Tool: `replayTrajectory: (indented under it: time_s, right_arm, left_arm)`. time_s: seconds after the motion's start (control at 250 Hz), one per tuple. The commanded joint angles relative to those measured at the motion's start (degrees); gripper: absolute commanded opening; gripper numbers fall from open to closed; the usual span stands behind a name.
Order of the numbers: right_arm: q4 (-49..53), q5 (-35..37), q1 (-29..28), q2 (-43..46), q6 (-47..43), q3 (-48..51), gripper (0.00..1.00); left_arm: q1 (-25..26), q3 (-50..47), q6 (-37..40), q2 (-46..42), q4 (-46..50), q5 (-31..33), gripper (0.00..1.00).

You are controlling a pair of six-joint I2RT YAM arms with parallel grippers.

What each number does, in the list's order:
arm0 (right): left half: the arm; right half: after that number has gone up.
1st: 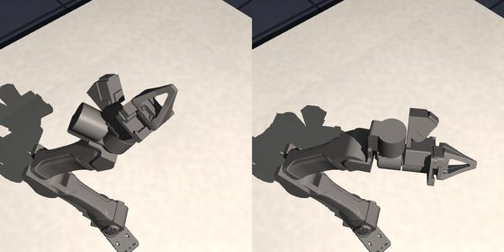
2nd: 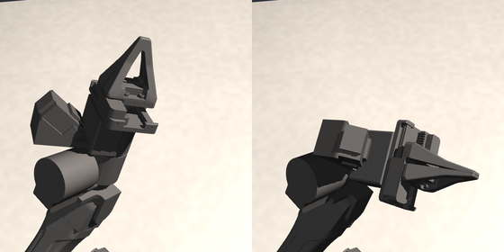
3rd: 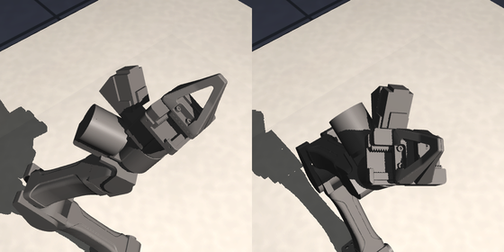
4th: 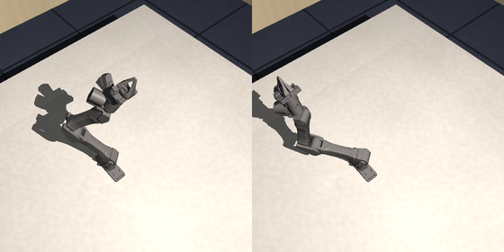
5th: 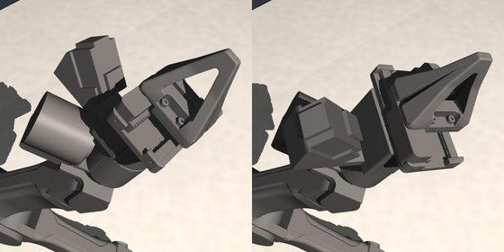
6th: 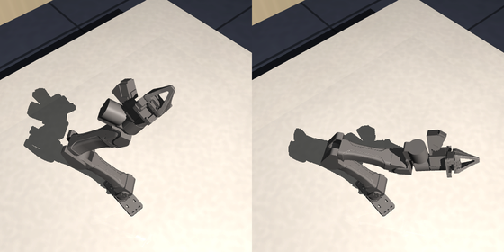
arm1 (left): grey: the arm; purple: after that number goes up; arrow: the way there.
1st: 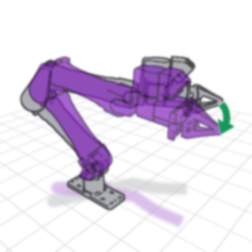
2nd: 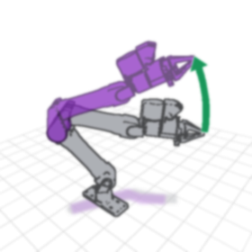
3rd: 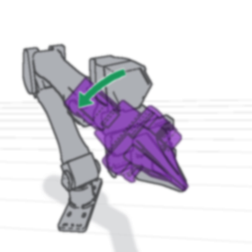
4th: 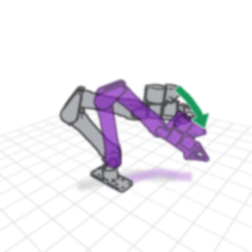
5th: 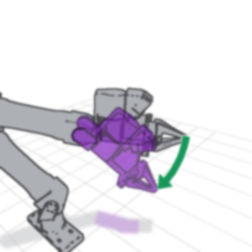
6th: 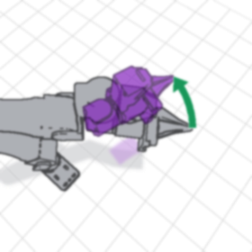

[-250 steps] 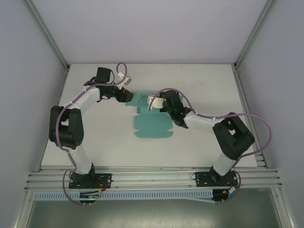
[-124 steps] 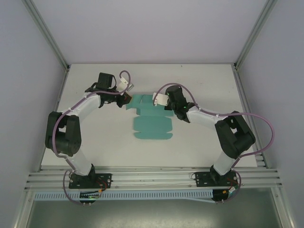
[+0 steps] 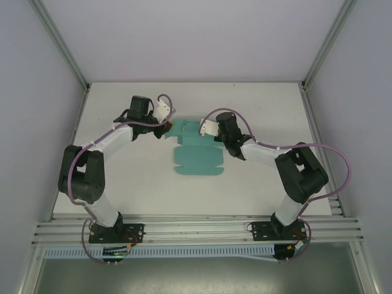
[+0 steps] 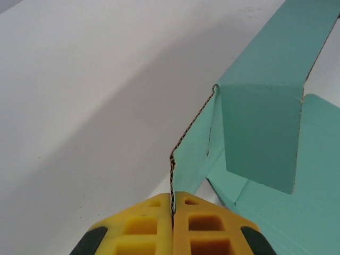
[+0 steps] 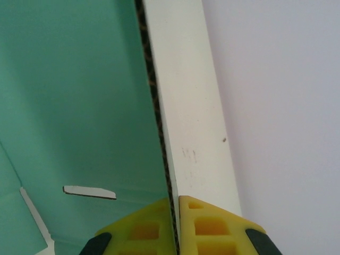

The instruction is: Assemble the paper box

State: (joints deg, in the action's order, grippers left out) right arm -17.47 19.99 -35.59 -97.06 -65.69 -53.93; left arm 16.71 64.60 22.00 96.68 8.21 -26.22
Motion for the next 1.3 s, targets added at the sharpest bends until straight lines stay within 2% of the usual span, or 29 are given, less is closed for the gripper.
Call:
replayTrajectory:
  time_s: [0.0,0.06,0.188,0.444,0.564,0.799,1.075,1.131,1.179,1.211,1.271,1.299]
  right_arm:
    - [-6.6,6.3,-1.5,-1.4,0.9,-0.9,0.00]
    - [-7.3,8.4,-2.2,-2.2,0.9,-1.7,0.00]
    - [-11.9,11.4,-4.0,-3.2,-0.3,-0.5,0.00]
    - [-18.1,14.8,-6.8,-4.0,-1.3,3.5,0.00]
    - [-21.2,15.6,-7.9,-4.1,-1.5,6.7,0.00]
    - [-31.5,18.9,-8.9,-6.2,-4.4,12.6,0.00]
    - [-34.6,19.4,-9.7,-6.0,-3.5,16.3,0.00]
    - [-35.7,19.8,-9.7,-6.1,-4.5,16.3,0.00]
    - [-36.6,19.8,-9.7,-6.0,-5.2,16.5,0.00]
    - [-36.7,19.7,-9.6,-5.8,-5.5,16.6,0.00]
    - [-36.5,19.2,-9.5,-5.3,-5.4,17.0,0.00]
    - [-36.4,18.6,-9.3,-5.0,-5.4,17.4,0.00]
  left_arm:
    - [2.3,-3.5,-5.9,-4.0,-8.5,3.0,0.00]
    - [2.8,-3.8,-8.5,-5.3,-8.9,2.1,0.00]
    - [6.1,-7.9,-10.7,-7.0,-11.8,6.6,0.00]
    - [9.6,-13.0,-16.8,-4.3,-18.0,8.6,0.00]
    - [10.4,-16.6,-19.9,-3.5,-24.6,6.3,0.00]
    - [11.8,-19.3,-23.2,-1.3,-27.3,8.0,0.00]
    - [11.9,-22.6,-28.1,-1.2,-30.2,5.1,0.04]
    - [11.9,-22.3,-28.7,-1.3,-29.6,5.7,0.08]
    - [11.9,-22.3,-29.0,-2.2,-29.1,7.4,0.18]
    - [11.9,-22.4,-29.2,-3.2,-28.8,9.8,0.25]
    - [11.9,-23.8,-29.4,-5.7,-29.5,16.0,0.31]
    - [11.9,-24.5,-29.7,-6.9,-29.5,19.4,0.40]
